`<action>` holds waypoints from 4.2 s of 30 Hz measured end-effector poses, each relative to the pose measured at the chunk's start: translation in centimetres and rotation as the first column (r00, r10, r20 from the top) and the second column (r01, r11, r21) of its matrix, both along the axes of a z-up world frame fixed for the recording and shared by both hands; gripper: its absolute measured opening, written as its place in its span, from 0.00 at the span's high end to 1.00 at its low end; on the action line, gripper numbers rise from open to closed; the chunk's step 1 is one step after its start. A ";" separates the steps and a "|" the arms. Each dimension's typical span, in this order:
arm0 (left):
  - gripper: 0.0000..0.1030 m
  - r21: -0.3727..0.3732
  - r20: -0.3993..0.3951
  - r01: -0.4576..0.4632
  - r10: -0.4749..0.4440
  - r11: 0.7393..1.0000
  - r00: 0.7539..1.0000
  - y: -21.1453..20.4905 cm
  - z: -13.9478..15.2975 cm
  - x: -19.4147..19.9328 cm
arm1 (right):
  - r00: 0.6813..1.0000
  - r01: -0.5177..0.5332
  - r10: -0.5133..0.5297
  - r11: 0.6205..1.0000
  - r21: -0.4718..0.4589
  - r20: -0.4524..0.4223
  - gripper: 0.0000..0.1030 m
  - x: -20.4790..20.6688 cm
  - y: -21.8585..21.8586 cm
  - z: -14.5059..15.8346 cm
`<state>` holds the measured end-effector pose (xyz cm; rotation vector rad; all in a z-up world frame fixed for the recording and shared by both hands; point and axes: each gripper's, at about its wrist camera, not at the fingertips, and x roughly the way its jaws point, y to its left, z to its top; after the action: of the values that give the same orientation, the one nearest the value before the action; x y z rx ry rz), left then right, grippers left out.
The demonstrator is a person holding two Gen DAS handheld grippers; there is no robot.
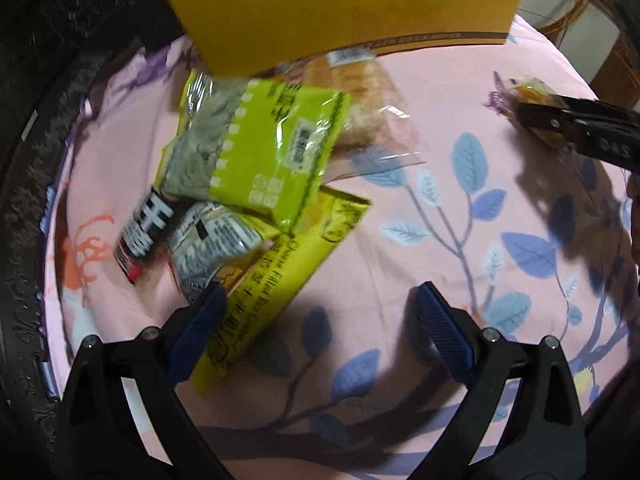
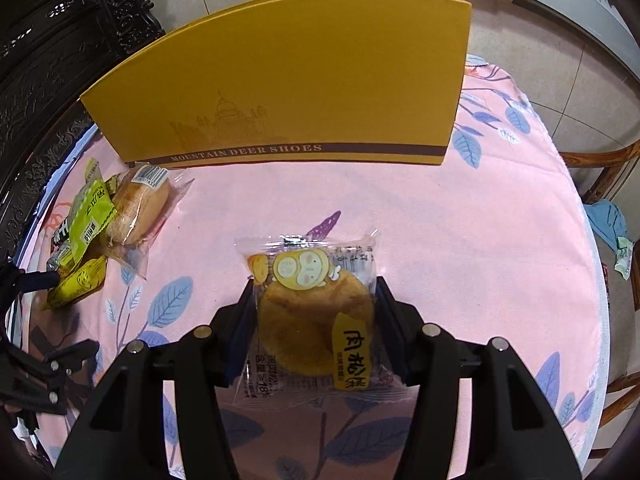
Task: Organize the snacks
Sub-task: 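Grasp the round cake packet with the right tool while the left grasps the yellow bar, then carry both snacks over the yellow box and open both tools to drop them, then move both tools back from the box to the snack pile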
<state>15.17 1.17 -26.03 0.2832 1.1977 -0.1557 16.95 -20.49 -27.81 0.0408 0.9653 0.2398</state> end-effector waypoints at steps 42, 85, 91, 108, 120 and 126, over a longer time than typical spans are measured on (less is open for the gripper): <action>0.79 -0.251 0.023 -0.048 0.055 0.967 0.998 -1.8 3.5 -3.9 | 0.999 -0.033 0.037 0.991 0.132 -0.031 0.46 -4.0 -2.8 2.2; 0.03 -0.253 0.467 -0.144 0.251 0.957 0.848 -5.5 23.8 13.7 | 0.919 -0.013 -0.101 0.958 0.287 0.381 0.12 8.5 -3.7 22.2; 0.03 -0.252 0.385 -0.160 0.251 0.954 0.888 -6.8 20.9 11.8 | 0.959 0.025 -0.105 0.956 0.293 0.263 0.10 5.1 -4.4 17.3; 0.03 -0.311 0.268 -0.198 0.286 0.930 0.920 -6.0 15.5 3.7 | 0.997 0.068 -0.074 0.975 0.211 0.020 0.10 -1.7 -3.4 9.0; 0.03 -0.316 0.141 -0.371 0.429 0.873 0.892 1.1 7.8 -8.0 | 0.991 -0.105 0.114 0.987 0.122 -0.066 0.10 -2.4 4.5 5.5; 0.03 -0.295 0.107 -0.477 0.524 0.828 0.845 3.9 5.9 -8.3 | 0.987 -0.121 0.134 0.984 0.128 -0.091 0.10 -0.9 7.2 5.1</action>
<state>6.86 5.04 -20.15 -0.2520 1.0159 0.1762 16.08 -13.25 -22.71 0.1042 1.0531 0.4183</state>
